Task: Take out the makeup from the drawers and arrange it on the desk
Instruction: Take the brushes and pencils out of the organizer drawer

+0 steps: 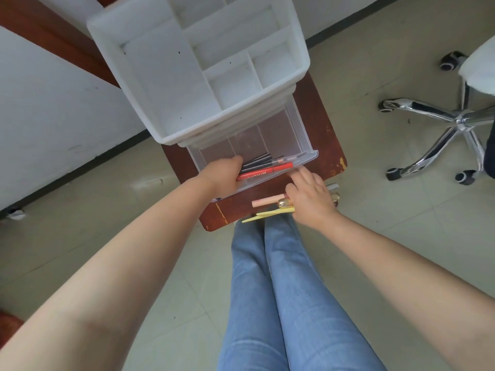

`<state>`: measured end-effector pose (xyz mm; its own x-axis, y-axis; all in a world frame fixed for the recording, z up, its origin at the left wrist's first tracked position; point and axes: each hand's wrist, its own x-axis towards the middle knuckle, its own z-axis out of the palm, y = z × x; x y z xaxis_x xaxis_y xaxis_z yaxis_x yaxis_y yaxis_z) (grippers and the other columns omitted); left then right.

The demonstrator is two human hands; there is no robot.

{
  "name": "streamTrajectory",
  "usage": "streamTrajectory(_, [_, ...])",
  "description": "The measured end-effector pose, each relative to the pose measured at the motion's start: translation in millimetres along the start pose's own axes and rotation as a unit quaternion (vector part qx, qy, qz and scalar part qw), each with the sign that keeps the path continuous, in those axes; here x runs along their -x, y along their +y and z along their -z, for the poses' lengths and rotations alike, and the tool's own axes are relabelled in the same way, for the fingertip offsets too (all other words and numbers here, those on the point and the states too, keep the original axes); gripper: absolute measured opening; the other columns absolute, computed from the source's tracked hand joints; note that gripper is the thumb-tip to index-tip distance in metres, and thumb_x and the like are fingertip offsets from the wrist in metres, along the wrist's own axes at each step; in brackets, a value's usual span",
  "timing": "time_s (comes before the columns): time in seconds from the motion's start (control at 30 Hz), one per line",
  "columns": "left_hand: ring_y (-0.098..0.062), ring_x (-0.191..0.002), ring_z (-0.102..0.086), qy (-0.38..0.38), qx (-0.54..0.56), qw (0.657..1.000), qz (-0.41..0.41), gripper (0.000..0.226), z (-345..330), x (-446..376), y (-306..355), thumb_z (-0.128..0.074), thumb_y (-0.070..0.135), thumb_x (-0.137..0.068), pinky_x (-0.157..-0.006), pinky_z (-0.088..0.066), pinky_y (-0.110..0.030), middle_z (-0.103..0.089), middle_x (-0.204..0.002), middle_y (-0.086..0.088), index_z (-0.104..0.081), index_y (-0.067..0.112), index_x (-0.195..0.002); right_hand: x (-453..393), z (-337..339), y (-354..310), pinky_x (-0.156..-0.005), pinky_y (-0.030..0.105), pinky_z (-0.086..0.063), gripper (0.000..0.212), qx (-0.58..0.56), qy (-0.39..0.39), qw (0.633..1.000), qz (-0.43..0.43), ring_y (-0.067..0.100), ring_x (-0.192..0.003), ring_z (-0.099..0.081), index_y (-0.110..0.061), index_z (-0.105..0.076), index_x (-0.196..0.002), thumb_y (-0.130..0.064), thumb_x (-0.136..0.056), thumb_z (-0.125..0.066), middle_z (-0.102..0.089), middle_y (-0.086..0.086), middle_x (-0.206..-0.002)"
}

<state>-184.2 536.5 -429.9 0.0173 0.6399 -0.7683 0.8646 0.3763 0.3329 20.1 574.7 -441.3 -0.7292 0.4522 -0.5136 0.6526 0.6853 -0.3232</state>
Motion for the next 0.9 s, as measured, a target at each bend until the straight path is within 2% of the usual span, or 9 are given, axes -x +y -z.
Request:
streamTrajectory(0.07, [-0.025,-0.072,-0.044,0.034,0.004,0.999,0.001,0.022,8.2,17.3,-2.8,-0.049,0.015,-0.089,-0.062,-0.033,-0.031,-0.059,-0.095,-0.019,-0.043,0.003,-0.106,-3.5,2.1,-4.7,-0.106,0.04,-0.021,0.024,0.002,-0.034,0.999,0.02,0.028,-0.138,-0.018,-0.002,-0.059,-0.102,-0.006,-0.079,-0.056,-0.034,0.016,-0.141])
streamTrajectory(0.13, [-0.026,-0.069,-0.044,0.076,0.013,0.997,0.016,0.022,17.0,38.2,-8.0,-0.049,0.012,-0.087,-0.061,-0.033,-0.032,-0.059,-0.093,-0.019,-0.043,0.003,-0.105,-10.2,9.4,-14.9,-0.106,0.039,-0.022,0.025,-0.001,-0.044,0.998,0.034,0.025,-0.14,-0.011,-0.004,-0.06,-0.102,-0.007,-0.078,-0.057,-0.026,0.012,-0.148])
streamTrajectory(0.27, [-0.04,-0.084,-0.056,0.154,0.036,0.984,0.084,0.029,25.3,81.4,-25.3,-0.051,0.012,-0.085,-0.062,-0.035,-0.035,-0.058,-0.099,-0.021,-0.042,0.002,-0.11,-36.9,29.5,-39.7,-0.103,0.04,-0.029,0.022,0.012,-0.04,0.997,0.069,0.024,-0.142,-0.006,-0.001,-0.061,-0.095,-0.003,-0.073,-0.058,-0.019,0.011,-0.152])
streamTrajectory(0.43, [-0.042,-0.086,-0.057,0.162,0.055,0.971,0.165,0.022,11.4,110.1,-43.0,-0.047,0.011,-0.087,-0.062,-0.035,-0.037,-0.058,-0.101,-0.023,-0.041,0.0,-0.105,-91.9,55.8,-63.1,-0.107,0.043,-0.026,0.031,0.102,-0.067,0.989,0.079,0.026,-0.141,-0.006,-0.008,-0.061,-0.102,-0.011,-0.071,-0.065,-0.015,0.009,-0.152])
streamTrajectory(0.57, [-0.041,-0.087,-0.057,0.164,0.073,0.967,0.182,0.023,0.5,117.2,-49.2,-0.047,0.011,-0.087,-0.062,-0.036,-0.037,-0.057,-0.102,-0.023,-0.042,-0.001,-0.106,-91.5,62.5,-53.9,-0.108,0.044,-0.024,0.032,0.159,-0.08,0.98,0.093,0.026,-0.141,-0.007,-0.008,-0.061,-0.104,-0.012,-0.072,-0.063,-0.018,0.009,-0.151])
streamTrajectory(0.63, [-0.041,-0.089,-0.057,0.158,0.072,0.968,0.179,0.023,0.5,119.9,-48.6,-0.046,0.011,-0.087,-0.063,-0.036,-0.037,-0.057,-0.104,-0.023,-0.042,0.0,-0.107,-72.5,61.6,-42.9,-0.107,0.042,-0.023,0.034,0.164,-0.081,0.979,0.09,0.025,-0.139,-0.013,-0.008,-0.059,-0.108,-0.013,-0.074,-0.06,-0.029,0.009,-0.147])
streamTrajectory(0.7, [-0.041,-0.09,-0.056,0.147,0.054,0.973,0.168,0.023,7.1,119.8,-43.9,-0.046,0.011,-0.087,-0.063,-0.035,-0.037,-0.057,-0.105,-0.022,-0.041,0.0,-0.107,-48.7,63.5,-33.3,-0.099,0.038,-0.026,0.035,0.176,-0.077,0.978,0.08,0.026,-0.128,-0.029,-0.009,-0.057,-0.11,-0.014,-0.075,-0.056,-0.046,0.008,-0.131])
streamTrajectory(0.77, [-0.04,-0.091,-0.056,0.142,0.03,0.977,0.154,0.024,18.9,116.6,-35.7,-0.046,0.012,-0.088,-0.063,-0.035,-0.036,-0.056,-0.106,-0.021,-0.04,0.0,-0.108,-26.2,69.1,-26.2,-0.088,0.035,-0.029,0.029,0.176,-0.068,0.981,0.048,0.025,-0.112,-0.041,-0.011,-0.056,-0.104,-0.014,-0.075,-0.055,-0.056,0.004,-0.113])
streamTrajectory(0.9, [-0.037,-0.093,-0.057,0.162,-0.021,0.983,0.088,0.024,56.0,106.4,1.2,-0.045,0.012,-0.088,-0.065,-0.037,-0.035,-0.057,-0.107,-0.019,-0.041,0.002,-0.109,20.5,94.1,-12.1,-0.082,0.035,-0.023,0.02,0.151,-0.019,0.988,-0.034,0.025,-0.101,-0.046,-0.015,-0.053,-0.094,-0.011,-0.075,-0.054,-0.061,0.003,-0.101])
